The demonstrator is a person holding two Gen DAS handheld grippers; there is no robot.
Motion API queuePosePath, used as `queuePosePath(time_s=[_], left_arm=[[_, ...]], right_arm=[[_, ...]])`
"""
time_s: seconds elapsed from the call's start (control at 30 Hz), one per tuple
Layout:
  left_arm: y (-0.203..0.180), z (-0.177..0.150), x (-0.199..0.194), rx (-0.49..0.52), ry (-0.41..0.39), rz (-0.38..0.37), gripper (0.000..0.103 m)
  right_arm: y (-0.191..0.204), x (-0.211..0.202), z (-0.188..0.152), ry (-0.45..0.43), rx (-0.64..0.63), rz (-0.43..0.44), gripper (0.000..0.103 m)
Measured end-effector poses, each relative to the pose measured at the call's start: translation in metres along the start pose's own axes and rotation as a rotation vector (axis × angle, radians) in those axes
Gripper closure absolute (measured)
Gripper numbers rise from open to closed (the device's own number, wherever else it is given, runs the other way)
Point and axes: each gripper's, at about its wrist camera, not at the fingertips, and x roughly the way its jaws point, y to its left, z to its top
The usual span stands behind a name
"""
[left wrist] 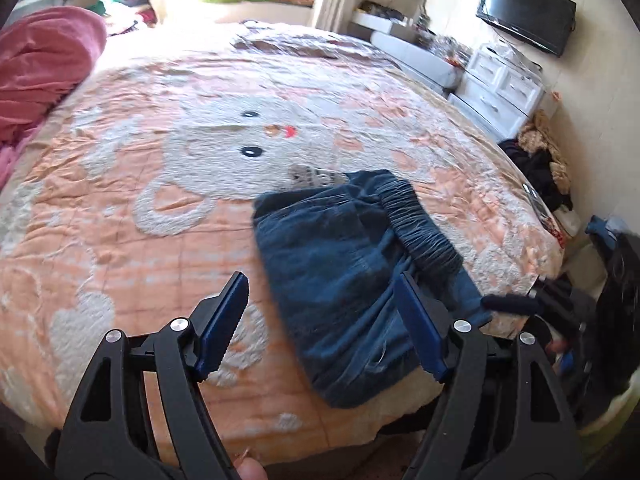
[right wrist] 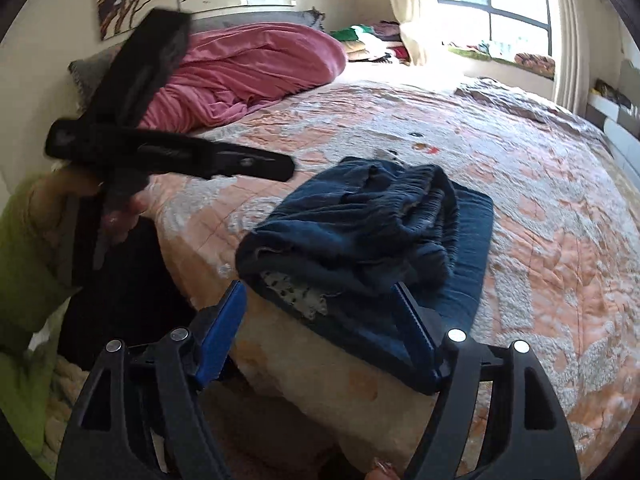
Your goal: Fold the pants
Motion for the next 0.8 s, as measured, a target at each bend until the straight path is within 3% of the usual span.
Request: queuePosePath(time_s=[0.13,0.3,0.37,0.47,0.6,0.8], left_arm=[[-0.004,0.022,0.022,0.018,0.053,-0.017,0.035],[-0.008,0.028,0.046,0.063,0.112,0.002,0.035],[-0.007,0.026,0.053,0.068,0.129,0.003,0.035],[-0.004,0.024,0.061,0.071,0.150,0.010,0.035],[0.000,0.025,0.065,0.090,0.165,0.010,0.035],[-0.002,0.024,0.072,0.122,0.184,-0.007,0.032]], right_arm=[[0.018,0.015,0.006,0.011,-0.099,0.004,0.041],[0.028,0.043,0.008,0.057,-0.237,-0.099,0.056],[0.030,0.056,0.008,0.075,-0.283,-0.131,0.071],[0.032,0.065,0.013,0.078,-0.269,-0.092,0.085],[0.040,0.056,0.016,0.050,-0.251,-0.062,0.089],[0.053,0.060,-0.014,0.071,-0.298,-0.097,0.089]])
